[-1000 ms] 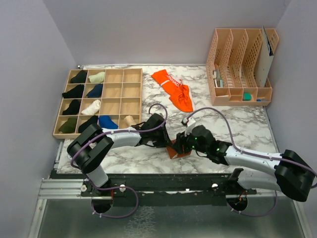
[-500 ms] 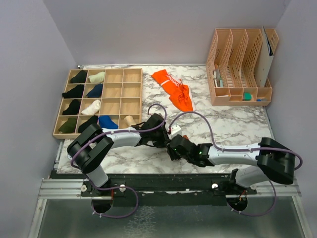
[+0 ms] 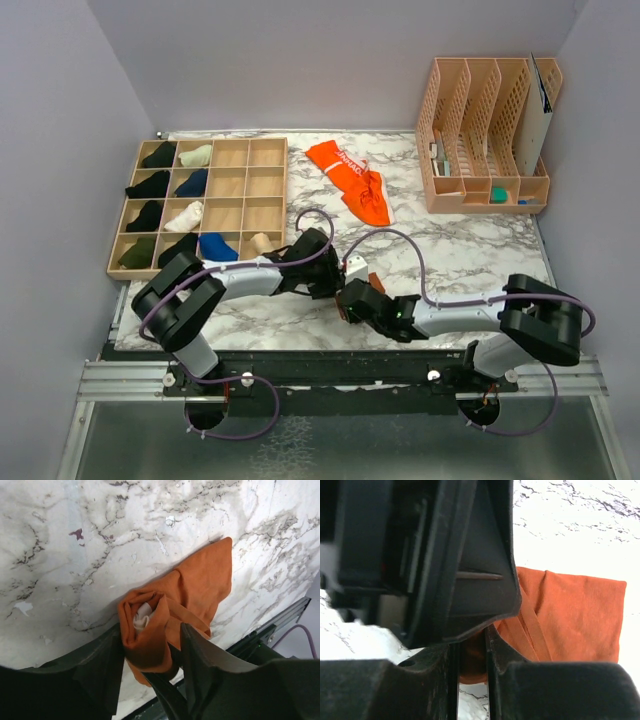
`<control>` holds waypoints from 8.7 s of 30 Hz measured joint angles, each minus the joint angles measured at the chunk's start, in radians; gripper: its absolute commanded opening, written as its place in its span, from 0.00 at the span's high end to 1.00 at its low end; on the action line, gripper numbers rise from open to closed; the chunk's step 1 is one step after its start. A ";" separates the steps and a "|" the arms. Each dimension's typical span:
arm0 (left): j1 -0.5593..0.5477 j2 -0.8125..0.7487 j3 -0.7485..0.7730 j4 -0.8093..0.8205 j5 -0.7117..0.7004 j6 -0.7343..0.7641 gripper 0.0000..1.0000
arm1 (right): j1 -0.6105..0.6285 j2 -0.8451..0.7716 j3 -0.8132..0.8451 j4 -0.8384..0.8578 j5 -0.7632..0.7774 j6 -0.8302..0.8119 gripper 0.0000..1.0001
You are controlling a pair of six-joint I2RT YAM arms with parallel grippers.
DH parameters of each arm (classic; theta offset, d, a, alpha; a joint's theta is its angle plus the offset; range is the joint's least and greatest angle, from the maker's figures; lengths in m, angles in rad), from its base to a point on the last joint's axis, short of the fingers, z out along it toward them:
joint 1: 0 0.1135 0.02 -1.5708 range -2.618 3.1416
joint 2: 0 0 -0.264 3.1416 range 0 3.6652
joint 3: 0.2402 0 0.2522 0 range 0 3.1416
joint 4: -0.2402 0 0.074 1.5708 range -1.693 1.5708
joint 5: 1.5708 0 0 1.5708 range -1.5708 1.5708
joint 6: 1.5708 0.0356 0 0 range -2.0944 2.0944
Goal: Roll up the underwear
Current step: Roll the underwear to the center of the board.
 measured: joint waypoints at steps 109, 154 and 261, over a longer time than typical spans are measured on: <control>-0.005 -0.536 -0.318 -0.222 -0.232 -0.053 0.73 | 0.159 0.106 0.155 0.120 -0.085 -0.151 0.49; -0.004 -0.687 -0.474 -0.002 -0.078 0.079 0.21 | 0.004 0.195 -0.463 1.114 -0.323 0.544 0.82; -0.121 -0.292 -0.514 0.557 0.013 -0.066 0.49 | -0.061 0.299 -0.581 1.372 -0.359 0.763 0.68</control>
